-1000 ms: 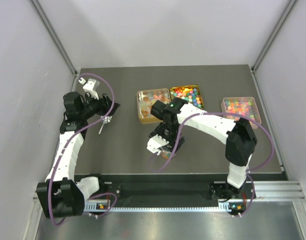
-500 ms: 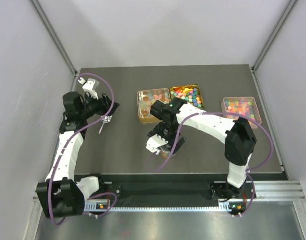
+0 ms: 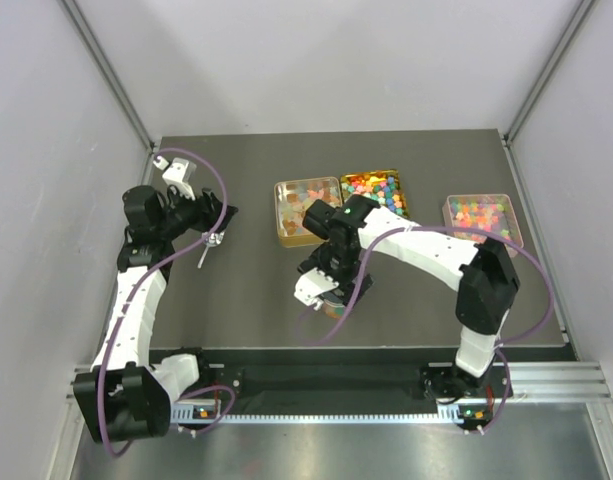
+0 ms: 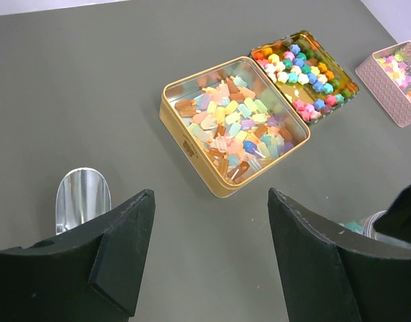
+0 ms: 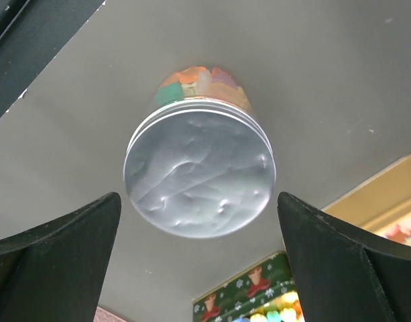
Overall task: Pack the candies
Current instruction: Close the bottle lid on the packing bottle.
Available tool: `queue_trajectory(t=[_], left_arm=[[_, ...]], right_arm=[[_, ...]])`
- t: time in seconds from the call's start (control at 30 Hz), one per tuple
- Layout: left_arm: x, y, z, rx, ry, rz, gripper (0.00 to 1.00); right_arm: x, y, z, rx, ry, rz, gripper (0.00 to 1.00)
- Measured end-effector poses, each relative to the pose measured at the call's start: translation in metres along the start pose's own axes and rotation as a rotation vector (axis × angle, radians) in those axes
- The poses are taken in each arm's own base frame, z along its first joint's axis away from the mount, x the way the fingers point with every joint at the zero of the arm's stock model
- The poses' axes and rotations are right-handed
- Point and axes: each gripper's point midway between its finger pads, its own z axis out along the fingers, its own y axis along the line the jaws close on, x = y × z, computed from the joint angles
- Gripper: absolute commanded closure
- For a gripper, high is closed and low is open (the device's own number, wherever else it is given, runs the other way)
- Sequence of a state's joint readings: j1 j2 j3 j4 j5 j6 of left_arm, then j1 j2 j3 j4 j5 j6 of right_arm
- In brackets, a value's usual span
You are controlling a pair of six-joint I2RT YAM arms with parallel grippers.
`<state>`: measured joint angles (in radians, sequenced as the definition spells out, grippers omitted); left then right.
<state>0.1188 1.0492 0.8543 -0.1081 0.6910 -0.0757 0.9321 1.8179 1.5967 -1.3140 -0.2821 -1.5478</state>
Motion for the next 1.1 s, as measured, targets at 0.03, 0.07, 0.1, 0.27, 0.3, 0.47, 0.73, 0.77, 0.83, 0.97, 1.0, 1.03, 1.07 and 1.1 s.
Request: queue_trajectory(t=[0.03, 0.07, 0.1, 0.27, 0.3, 0.47, 0.73, 0.77, 0.83, 0.97, 1.0, 1.03, 1.07, 1.1], left_arm=[[0.000, 0.000, 0.000, 0.001, 0.000, 0.000, 0.27], [0.000, 0.000, 0.000, 0.001, 0.000, 0.000, 0.27], [0.000, 0.000, 0.000, 0.001, 0.000, 0.000, 0.27], [0.000, 0.000, 0.000, 0.001, 0.000, 0.000, 0.27], [0.000, 0.000, 0.000, 0.001, 0.000, 0.000, 0.27], [0.000, 0.000, 0.000, 0.002, 0.001, -0.002, 0.29], [0.006, -0.003, -0.001, 0.019, 0.024, -0.010, 0.31], [0.008, -0.004, -0.001, 0.021, 0.030, -0.008, 0.31], [0.012, -0.003, -0.001, 0.021, 0.044, -0.008, 0.31], [0.021, 0.000, 0.001, 0.019, 0.078, -0.018, 0.30], [0.022, 0.001, 0.001, 0.019, 0.085, -0.023, 0.30], [0.022, 0.002, 0.002, 0.018, 0.088, -0.024, 0.30], [0.021, 0.002, 0.003, 0.018, 0.089, -0.025, 0.30], [0.021, 0.003, 0.004, 0.018, 0.090, -0.026, 0.30]], right_arm=[[-0.001, 0.001, -0.004, 0.012, 0.000, -0.003, 0.00], [-0.002, 0.003, -0.006, 0.018, 0.000, -0.005, 0.00], [-0.003, 0.007, -0.009, 0.023, 0.000, -0.006, 0.00], [0.001, 0.024, -0.013, 0.007, 0.012, 0.014, 0.00], [0.002, 0.024, -0.013, 0.009, 0.015, 0.021, 0.00], [0.021, 0.017, -0.025, 0.067, 0.006, 0.137, 0.06], [-0.011, -0.024, -0.060, 0.241, -0.246, 0.322, 0.34], [-0.015, -0.024, -0.058, 0.237, -0.266, 0.330, 0.35], [-0.023, -0.022, -0.049, 0.215, -0.299, 0.343, 0.35], [-0.031, -0.008, -0.022, 0.141, -0.303, 0.344, 0.36], [-0.031, -0.003, -0.015, 0.122, -0.300, 0.346, 0.36], [-0.030, 0.001, -0.010, 0.106, -0.297, 0.348, 0.36], [-0.030, 0.003, -0.006, 0.095, -0.292, 0.350, 0.36], [-0.028, 0.005, -0.001, 0.084, -0.286, 0.351, 0.36]])
